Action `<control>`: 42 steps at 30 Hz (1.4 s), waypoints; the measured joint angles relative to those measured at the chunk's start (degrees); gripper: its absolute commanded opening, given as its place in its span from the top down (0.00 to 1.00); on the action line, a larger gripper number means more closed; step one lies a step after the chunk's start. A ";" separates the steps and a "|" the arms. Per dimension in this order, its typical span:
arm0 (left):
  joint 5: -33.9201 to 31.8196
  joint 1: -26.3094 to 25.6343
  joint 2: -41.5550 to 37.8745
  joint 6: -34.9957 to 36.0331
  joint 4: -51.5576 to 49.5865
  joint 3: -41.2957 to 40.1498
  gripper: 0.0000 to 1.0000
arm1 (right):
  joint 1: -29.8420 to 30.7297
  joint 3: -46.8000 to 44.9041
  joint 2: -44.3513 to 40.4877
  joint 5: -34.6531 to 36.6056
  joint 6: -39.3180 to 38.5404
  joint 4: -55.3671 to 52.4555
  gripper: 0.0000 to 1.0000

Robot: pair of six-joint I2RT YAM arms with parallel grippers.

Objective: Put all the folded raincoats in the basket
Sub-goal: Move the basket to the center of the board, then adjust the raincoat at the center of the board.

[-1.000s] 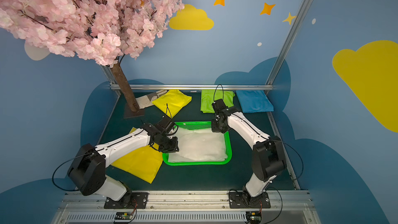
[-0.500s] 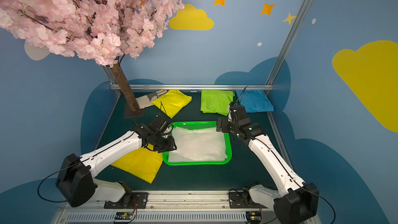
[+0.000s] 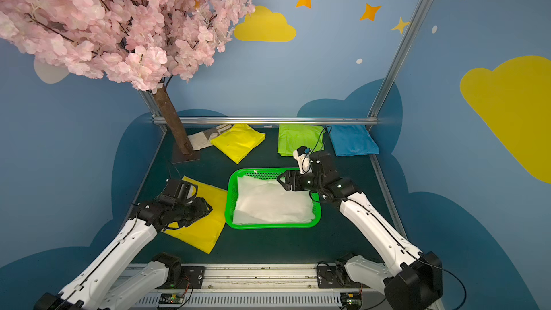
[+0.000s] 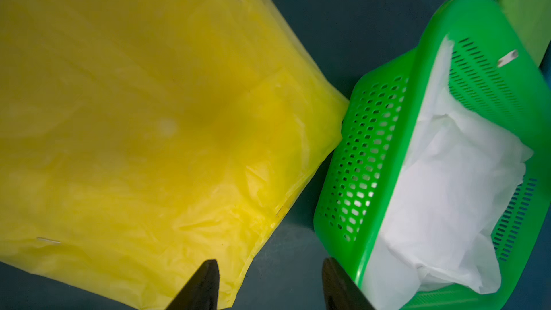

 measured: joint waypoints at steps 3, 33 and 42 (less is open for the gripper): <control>1.49 -0.15 4.44 -0.42 1.20 -1.77 0.48 | 4.31 0.00 0.70 0.90 0.87 -0.04 0.27; -12.98 -23.02 32.22 -1.38 1.44 12.68 0.40 | 5.70 -0.50 2.25 5.20 3.80 -3.98 0.30; -18.88 -23.67 42.34 -0.33 -0.20 14.45 0.54 | 5.70 -0.31 3.28 5.14 3.80 -4.42 0.29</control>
